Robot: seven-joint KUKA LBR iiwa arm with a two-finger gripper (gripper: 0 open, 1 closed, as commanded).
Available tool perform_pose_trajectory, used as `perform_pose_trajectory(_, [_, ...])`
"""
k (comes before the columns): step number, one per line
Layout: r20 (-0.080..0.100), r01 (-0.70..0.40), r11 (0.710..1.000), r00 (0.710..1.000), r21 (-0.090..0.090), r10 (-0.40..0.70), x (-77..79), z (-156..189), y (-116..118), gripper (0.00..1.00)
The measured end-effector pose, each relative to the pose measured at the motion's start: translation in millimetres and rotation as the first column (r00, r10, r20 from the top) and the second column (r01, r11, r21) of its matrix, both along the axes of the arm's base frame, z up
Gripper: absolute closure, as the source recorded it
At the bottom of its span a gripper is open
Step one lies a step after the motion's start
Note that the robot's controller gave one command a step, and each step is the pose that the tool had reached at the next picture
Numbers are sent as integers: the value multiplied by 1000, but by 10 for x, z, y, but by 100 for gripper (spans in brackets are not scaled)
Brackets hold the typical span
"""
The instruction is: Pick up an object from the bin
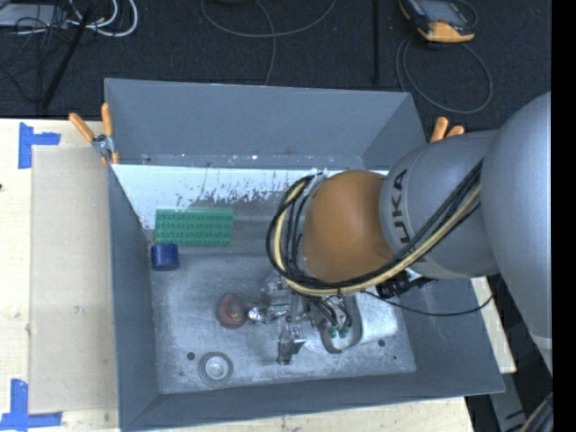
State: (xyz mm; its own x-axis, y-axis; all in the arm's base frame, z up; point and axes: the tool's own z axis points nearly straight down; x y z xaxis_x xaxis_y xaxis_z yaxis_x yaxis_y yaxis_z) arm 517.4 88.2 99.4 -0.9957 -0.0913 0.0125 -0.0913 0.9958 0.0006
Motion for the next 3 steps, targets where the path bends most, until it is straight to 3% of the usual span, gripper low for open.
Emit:
perform_pose_trajectory(1, [12, -200, 980, 980, 1, 199, 429, -278, 33, 0])
perform_pose_trajectory(2, [18, -196, 981, 981, 2, 196, 449, -249, 35, 100])
perform_pose_trajectory(3, [21, -197, 980, 980, 1, 197, 380, 1276, 116, 100])
